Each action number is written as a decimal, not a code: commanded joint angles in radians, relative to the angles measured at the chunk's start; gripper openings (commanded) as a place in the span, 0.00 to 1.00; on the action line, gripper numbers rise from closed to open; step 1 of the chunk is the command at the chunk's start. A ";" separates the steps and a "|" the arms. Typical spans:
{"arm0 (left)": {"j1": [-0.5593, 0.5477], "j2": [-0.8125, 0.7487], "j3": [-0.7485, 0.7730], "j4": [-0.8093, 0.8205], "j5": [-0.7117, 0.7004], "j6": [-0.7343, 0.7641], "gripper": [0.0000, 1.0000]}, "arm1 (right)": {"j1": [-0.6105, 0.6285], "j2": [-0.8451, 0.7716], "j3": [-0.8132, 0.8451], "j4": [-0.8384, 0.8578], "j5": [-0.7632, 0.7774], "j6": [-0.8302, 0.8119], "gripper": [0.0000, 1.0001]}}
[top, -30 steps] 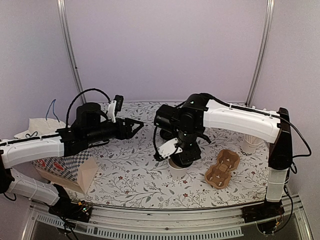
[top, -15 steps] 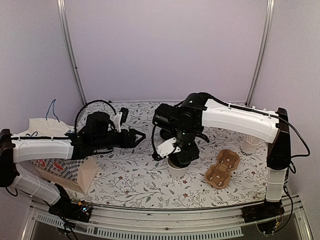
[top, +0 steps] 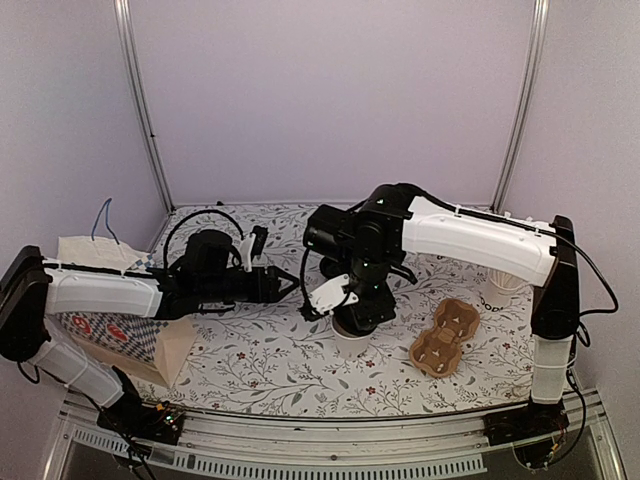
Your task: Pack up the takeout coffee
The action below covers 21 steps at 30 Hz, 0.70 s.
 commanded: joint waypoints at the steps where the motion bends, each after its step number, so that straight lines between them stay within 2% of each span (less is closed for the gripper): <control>1: 0.005 0.016 0.006 0.041 0.017 -0.004 0.68 | 0.008 0.009 0.050 -0.003 -0.026 0.001 0.77; 21: 0.001 0.037 0.021 0.038 0.040 -0.005 0.68 | 0.008 0.016 0.043 -0.003 -0.052 0.014 0.83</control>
